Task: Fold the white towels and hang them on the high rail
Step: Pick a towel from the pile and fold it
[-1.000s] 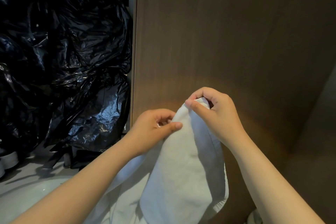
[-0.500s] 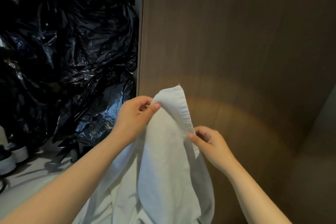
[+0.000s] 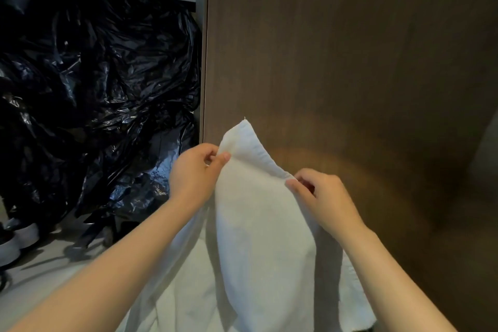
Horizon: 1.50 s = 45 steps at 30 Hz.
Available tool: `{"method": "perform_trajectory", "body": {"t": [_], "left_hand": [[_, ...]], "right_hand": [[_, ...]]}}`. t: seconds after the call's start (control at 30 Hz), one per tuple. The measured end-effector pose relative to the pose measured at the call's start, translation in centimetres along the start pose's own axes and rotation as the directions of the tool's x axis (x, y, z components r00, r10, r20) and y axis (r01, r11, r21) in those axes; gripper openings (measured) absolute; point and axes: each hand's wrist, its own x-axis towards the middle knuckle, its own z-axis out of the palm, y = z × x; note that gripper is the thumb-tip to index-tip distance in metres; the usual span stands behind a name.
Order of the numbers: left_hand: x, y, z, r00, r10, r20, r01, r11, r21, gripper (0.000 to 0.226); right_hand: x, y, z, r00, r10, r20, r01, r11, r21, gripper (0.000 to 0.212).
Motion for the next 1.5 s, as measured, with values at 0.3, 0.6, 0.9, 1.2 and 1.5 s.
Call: {"method": "perform_trajectory", "body": {"t": [0.3, 0.6, 0.9, 1.2, 1.5], "left_hand": [[-2.2, -2.5, 1.7, 0.996, -0.053, 0.067, 0.043, 0.988, 0.148, 0.020], [-5.1, -2.6, 1.4, 0.984, -0.063, 0.165, 0.047, 0.994, 0.099, 0.016], [-9.0, -4.1, -1.1, 0.872, -0.395, 0.290, 0.408, 0.913, 0.014, 0.012], [-13.9, -5.9, -3.1, 0.948, -0.317, 0.008, 0.301, 0.907, 0.296, 0.026], [-12.7, -4.6, -4.8, 0.943, -0.333, -0.004, 0.327, 0.928, -0.180, 0.013]], "right_hand": [[-3.4, 2.0, 3.7, 0.977, 0.052, 0.205, -0.091, 0.978, 0.189, 0.019], [-1.8, -2.0, 5.0, 0.995, 0.036, 0.092, -0.074, 0.885, 0.460, 0.020], [-3.2, -2.3, 6.5, 0.966, 0.251, -0.056, -0.176, 0.804, 0.569, 0.009], [-5.2, -4.1, 6.1, 0.977, 0.193, -0.094, -0.087, 0.754, 0.651, 0.044], [-4.8, -5.7, 5.4, 0.940, -0.042, 0.338, -0.271, 0.511, 0.816, 0.011]]}}
